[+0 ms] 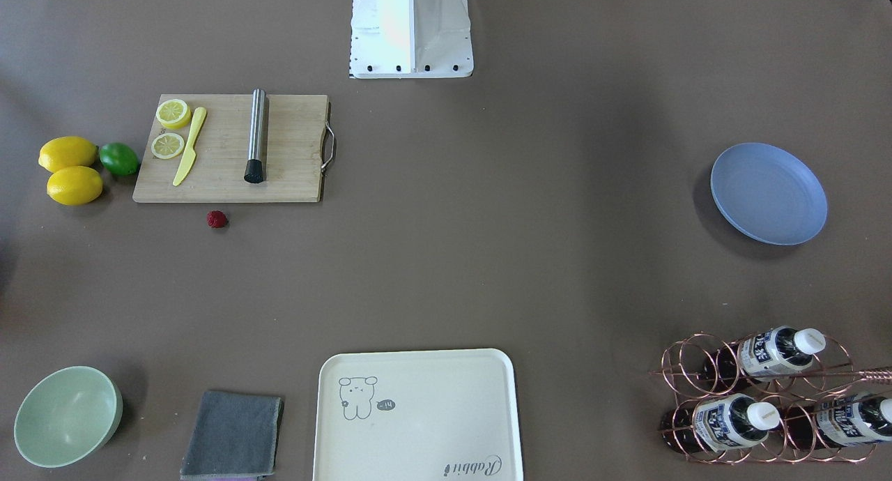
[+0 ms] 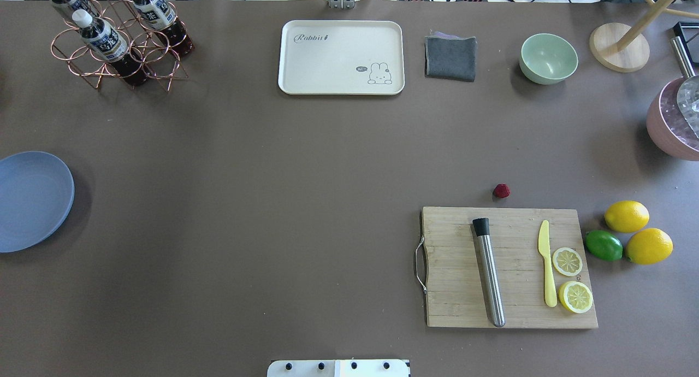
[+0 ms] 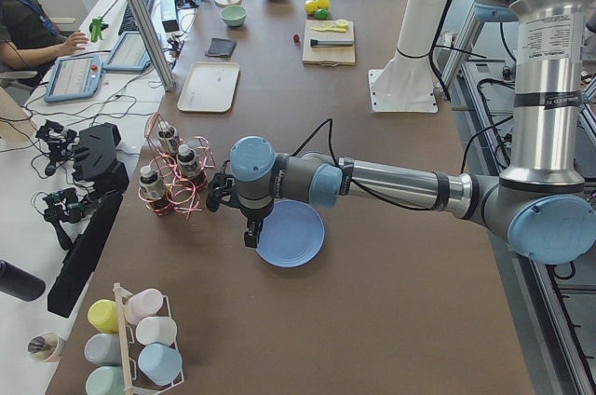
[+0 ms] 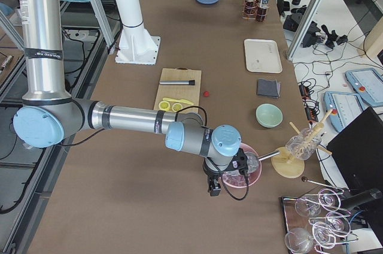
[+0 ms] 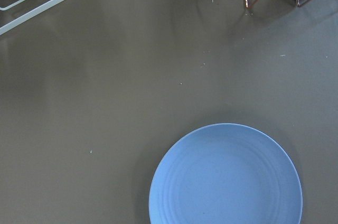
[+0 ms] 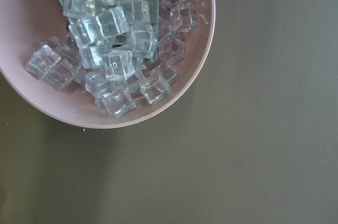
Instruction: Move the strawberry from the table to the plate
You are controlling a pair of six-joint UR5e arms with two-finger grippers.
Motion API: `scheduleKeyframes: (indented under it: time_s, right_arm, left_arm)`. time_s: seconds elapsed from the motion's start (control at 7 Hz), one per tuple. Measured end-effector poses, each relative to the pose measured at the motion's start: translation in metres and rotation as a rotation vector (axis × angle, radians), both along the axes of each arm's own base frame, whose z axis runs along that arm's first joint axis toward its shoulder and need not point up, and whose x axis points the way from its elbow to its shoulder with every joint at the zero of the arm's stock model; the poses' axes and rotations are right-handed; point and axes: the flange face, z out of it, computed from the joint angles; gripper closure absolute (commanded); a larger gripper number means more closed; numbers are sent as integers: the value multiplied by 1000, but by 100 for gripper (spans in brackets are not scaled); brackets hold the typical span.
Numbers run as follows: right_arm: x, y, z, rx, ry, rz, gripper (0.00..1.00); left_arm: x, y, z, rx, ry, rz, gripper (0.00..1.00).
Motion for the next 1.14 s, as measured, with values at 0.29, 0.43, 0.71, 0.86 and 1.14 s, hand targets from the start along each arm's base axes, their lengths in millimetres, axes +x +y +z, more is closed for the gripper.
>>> scheduleKeyframes:
  time_s: [0.29, 0.43, 0.71, 0.86, 1.14]
  right_arm:
    - [0, 0, 0, -1, -1, 0, 0]
    - [-1, 0, 1, -2, -2, 0, 0]
    - [-2, 0, 0, -2, -9, 0, 0]
    - [-2, 0, 0, -2, -12, 0, 0]
    - [-3, 0, 0, -3, -14, -2, 0]
  left_arm:
    - [0, 3, 5, 5, 0, 2, 3]
    - [0, 9, 12, -8, -1, 1, 3]
    - [0, 13, 20, -24, -1, -2, 3]
    - [0, 12, 24, -33, -1, -2, 2]
    - [1, 12, 33, -52, -7, -5, 2]
